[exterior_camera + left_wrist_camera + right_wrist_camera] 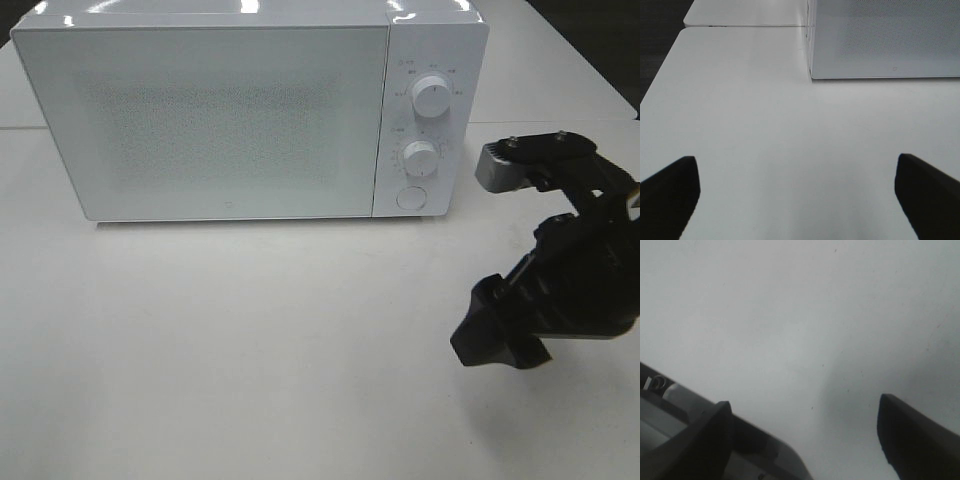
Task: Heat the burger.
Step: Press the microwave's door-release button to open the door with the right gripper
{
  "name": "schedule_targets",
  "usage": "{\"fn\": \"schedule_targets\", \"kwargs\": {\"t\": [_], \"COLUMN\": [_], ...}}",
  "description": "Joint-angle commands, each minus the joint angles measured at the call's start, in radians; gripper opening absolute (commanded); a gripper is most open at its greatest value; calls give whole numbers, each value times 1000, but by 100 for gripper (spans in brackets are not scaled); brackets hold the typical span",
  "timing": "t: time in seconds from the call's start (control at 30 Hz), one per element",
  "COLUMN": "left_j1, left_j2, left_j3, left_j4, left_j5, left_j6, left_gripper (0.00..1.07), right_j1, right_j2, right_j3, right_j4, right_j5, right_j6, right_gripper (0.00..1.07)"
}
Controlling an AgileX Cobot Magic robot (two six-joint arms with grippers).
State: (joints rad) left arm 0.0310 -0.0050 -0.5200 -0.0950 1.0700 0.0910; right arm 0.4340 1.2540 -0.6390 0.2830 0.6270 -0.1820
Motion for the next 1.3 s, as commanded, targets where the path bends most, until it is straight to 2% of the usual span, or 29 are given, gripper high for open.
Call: {"fn": "schedule_targets", "kwargs": {"t": [0.03,0.1,0.33,0.63,0.67,0.73,0.77,0.8,0.87,1.03,1.17,1.3], "left_j1": [3,3,3,3,3,3,3,3,3,3,3,3], "left_j2": [-16,-16,-16,-16,-16,-16,-16,-16,-16,-16,-16,-16], "left_j3": [3,3,3,3,3,3,3,3,3,3,3,3], "left_j4": [2,2,2,2,2,2,2,2,2,2,2,2], "left_j5": [0,0,0,0,0,0,0,0,0,0,0,0], "left_j6": [-5,-5,-5,-5,-5,-5,-5,-5,-5,-5,-5,-5], "left_gripper": [98,98,98,98,98,98,98,98,98,98,98,98], "right_j1": [-3,-3,-3,-10,-47,-68,-126,-126,-191,-249,-284,-356], "right_j2": [-59,-138,-294,-603,-668,-695,-765,-765,-855,-990,-1063,-1169], "right_j3": [-6,-6,-6,-6,-6,-2,11,11,46,120,133,137], "right_j4": [-10,-14,-37,-241,-276,-283,-309,-309,-325,-326,-348,-353], "right_j5": [90,177,280,340,340,340,339,339,337,343,367,369], "right_j6": [14,42,83,208,228,228,228,228,228,228,228,228], "right_gripper": [76,76,76,76,76,76,76,76,76,76,76,76]}}
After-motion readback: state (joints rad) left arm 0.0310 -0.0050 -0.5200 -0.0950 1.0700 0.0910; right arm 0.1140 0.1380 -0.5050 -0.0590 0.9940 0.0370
